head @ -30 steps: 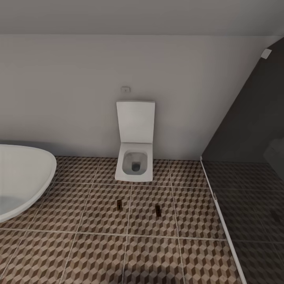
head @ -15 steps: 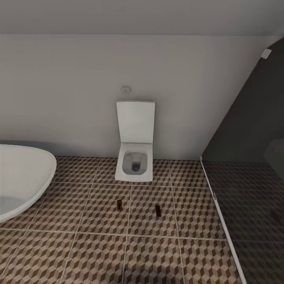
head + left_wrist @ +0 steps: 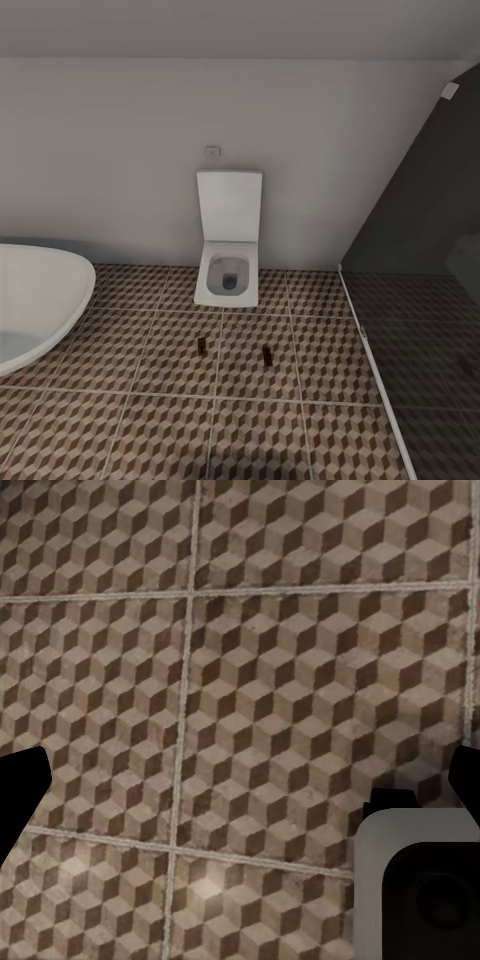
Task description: Take the four mousetraps from the cabinet in the bathroom and place them on the bathroom floor. Make sure all four end up on the same floor surface, and ensure that at least two of them are either under or directly next to the same bathroom sink.
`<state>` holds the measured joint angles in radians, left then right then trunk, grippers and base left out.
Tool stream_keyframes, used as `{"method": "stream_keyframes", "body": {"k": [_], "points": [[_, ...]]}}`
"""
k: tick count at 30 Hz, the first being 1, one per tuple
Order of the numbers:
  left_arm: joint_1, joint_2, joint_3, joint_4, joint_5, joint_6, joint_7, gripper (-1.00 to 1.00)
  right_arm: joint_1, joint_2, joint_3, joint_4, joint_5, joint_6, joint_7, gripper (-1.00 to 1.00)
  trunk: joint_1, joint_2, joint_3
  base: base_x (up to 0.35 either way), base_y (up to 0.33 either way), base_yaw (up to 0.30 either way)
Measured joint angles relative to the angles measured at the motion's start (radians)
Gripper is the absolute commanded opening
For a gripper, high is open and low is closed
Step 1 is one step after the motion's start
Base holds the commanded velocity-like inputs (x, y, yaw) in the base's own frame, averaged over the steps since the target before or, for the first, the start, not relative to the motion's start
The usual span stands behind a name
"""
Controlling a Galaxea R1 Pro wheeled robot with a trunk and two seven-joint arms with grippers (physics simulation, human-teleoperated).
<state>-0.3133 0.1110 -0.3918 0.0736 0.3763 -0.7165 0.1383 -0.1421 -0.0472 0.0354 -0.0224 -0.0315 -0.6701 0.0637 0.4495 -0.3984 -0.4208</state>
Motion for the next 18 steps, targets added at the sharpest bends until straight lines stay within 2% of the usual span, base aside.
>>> {"method": "stream_keyframes", "body": {"k": [18], "points": [[0.0, 0.0, 0.0, 0.0, 0.0, 0.0, 0.0, 1.0, 0.0, 0.0, 0.0, 0.0, 0.0, 0.0, 0.0, 1.0, 0.0, 0.0, 0.0, 0.0, 0.0, 0.0]]}}
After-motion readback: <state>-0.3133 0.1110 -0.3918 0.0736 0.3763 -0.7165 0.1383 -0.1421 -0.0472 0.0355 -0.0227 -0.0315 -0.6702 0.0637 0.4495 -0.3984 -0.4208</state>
